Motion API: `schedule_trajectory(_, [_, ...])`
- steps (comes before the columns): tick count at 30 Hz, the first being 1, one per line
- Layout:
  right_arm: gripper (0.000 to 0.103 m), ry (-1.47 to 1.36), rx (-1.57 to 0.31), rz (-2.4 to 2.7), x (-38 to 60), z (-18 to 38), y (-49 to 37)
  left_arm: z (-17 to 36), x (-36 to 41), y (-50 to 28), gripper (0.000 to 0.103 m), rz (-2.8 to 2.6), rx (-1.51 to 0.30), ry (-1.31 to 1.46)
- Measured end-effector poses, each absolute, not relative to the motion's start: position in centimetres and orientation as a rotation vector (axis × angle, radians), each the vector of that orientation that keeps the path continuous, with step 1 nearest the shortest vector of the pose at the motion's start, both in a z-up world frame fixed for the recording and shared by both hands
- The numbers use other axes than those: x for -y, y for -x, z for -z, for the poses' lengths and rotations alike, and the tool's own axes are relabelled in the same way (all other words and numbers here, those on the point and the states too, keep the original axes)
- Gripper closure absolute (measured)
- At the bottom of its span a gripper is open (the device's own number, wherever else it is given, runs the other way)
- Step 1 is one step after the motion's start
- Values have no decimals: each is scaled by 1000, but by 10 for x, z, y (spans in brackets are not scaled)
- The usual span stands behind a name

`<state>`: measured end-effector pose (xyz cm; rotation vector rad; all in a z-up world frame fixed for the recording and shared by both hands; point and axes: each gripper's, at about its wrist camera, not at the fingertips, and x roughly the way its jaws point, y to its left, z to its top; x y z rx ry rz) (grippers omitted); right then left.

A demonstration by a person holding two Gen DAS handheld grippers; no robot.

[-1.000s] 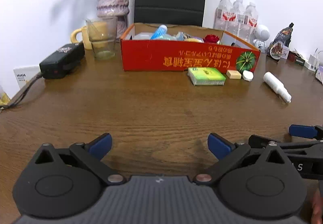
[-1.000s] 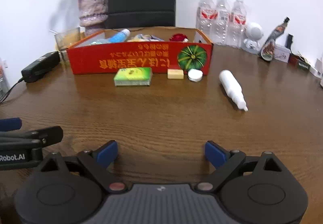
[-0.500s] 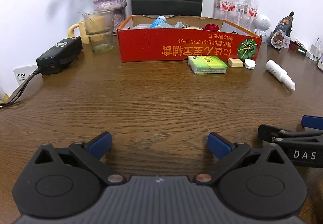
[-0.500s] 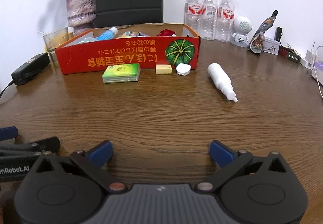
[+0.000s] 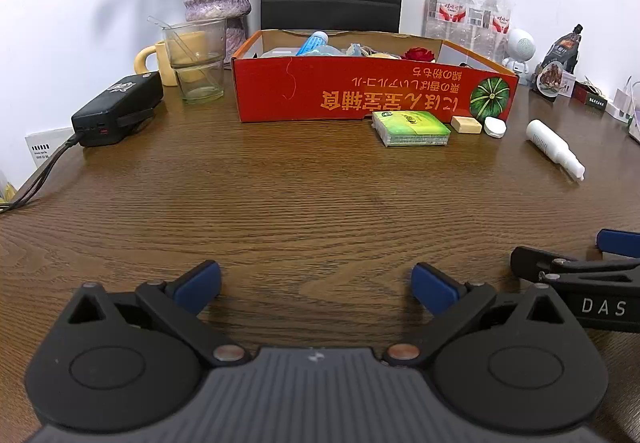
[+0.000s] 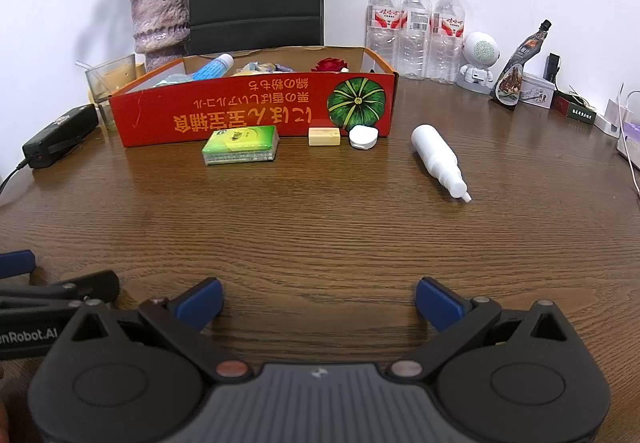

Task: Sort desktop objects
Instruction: 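Withdraw both open tools back over the table and pause, then grasp the green tissue pack with the left tool while the right tool grasps the white bottle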

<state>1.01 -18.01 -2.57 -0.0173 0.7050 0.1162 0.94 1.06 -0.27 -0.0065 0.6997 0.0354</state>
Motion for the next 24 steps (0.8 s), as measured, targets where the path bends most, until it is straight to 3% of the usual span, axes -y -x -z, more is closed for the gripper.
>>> schedule_trajectory(18, [0,18,-705,-117,180,26,-10,-1,-15,-13,0,5,-684,-13])
schedule_trajectory(24, [0,18,-705,-117,180,26,-10,-24,-15,-56,0,90,-663,-74])
